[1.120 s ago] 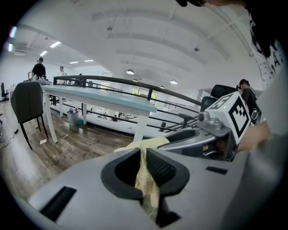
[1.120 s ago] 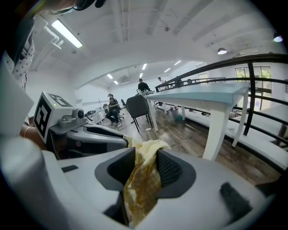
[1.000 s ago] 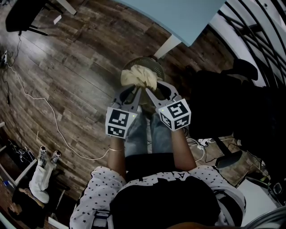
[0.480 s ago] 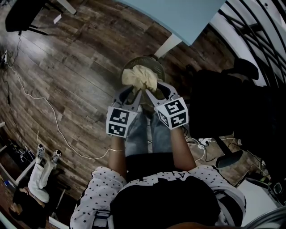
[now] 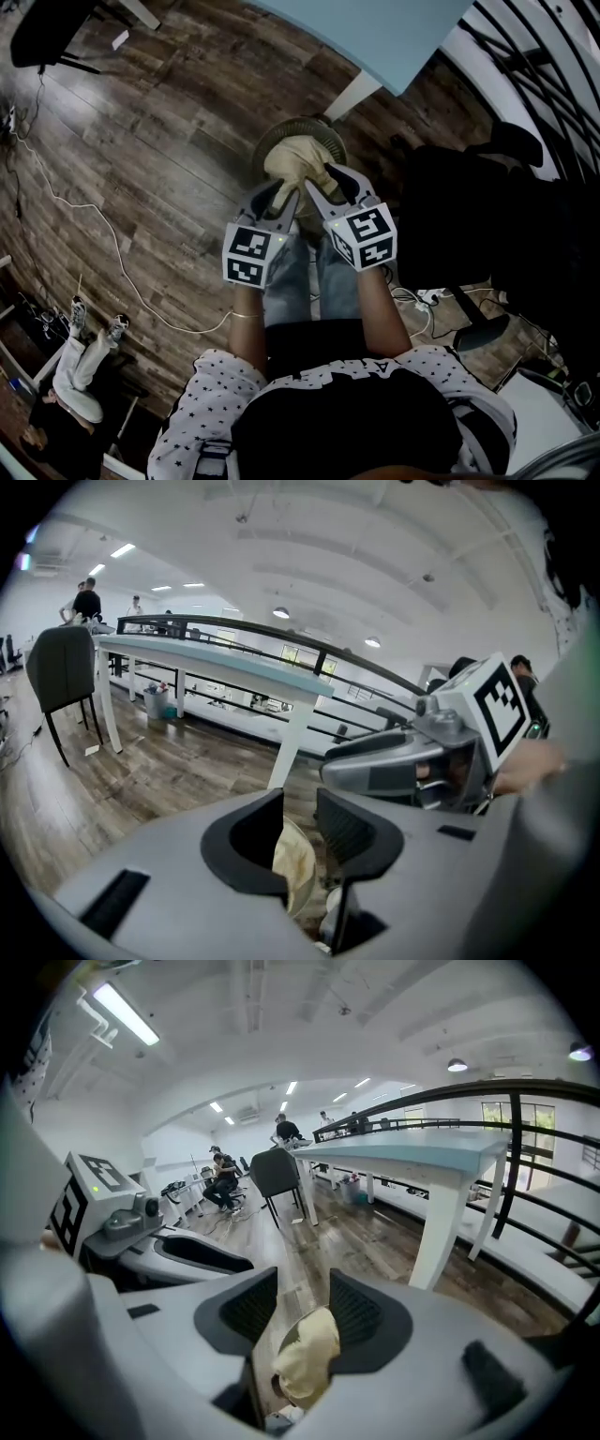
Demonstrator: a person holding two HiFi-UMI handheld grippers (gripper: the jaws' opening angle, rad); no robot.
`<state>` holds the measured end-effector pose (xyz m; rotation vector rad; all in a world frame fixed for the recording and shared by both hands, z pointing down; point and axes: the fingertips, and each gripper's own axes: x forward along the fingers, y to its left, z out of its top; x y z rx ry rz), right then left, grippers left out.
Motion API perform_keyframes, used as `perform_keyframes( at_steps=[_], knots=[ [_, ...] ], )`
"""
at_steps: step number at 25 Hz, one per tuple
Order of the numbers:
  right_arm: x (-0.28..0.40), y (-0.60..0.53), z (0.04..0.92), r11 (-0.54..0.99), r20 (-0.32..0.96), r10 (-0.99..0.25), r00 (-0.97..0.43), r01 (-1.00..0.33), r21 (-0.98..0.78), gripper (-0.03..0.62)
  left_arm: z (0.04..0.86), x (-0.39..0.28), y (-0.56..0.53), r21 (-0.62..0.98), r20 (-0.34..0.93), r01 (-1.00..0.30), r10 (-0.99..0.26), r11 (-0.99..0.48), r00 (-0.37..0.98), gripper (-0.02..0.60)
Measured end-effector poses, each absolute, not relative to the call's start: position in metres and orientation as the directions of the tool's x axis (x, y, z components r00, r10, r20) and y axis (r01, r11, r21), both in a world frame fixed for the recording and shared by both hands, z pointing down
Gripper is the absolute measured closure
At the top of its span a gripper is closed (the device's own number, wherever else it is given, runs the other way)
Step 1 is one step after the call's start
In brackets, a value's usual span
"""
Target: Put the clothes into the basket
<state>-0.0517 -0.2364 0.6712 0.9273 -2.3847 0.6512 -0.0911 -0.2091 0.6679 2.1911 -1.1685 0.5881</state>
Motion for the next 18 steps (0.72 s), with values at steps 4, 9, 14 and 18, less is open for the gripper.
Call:
perform_keyframes(
  at_steps=[4,9,14,18],
  knots=[
    [-0.047,-0.238,0.665,0.632,0.581,-0.503,-0.640,-0.731,-0.258,0.424,0.659,-0.095,-0.216,0.283,0.591,-0.852,-0.620,-0.441,0.517,0.469],
    [-0.044,-0.242,0.654,0.626,0.552,-0.526,-0.647,-0.734,-0.263,0.425,0.646,-0.100,-0.225,0.301,0.535,-0.856,-0.669,-0.420,0.516,0.471],
    [-0.038,-0.245,0.632,0.635,0.506,-0.551,-0.664,-0.727,-0.262,0.477,0.626,-0.091,-0.230,0.335,0.462,-0.829,-0.689,-0.448,0.558,0.543],
    [-0.032,-0.249,0.600,0.617,0.452,-0.604,-0.656,-0.744,-0.257,0.549,0.599,-0.089,-0.232,0.298,0.428,-0.825,-0.706,-0.480,0.565,0.558]
  ],
)
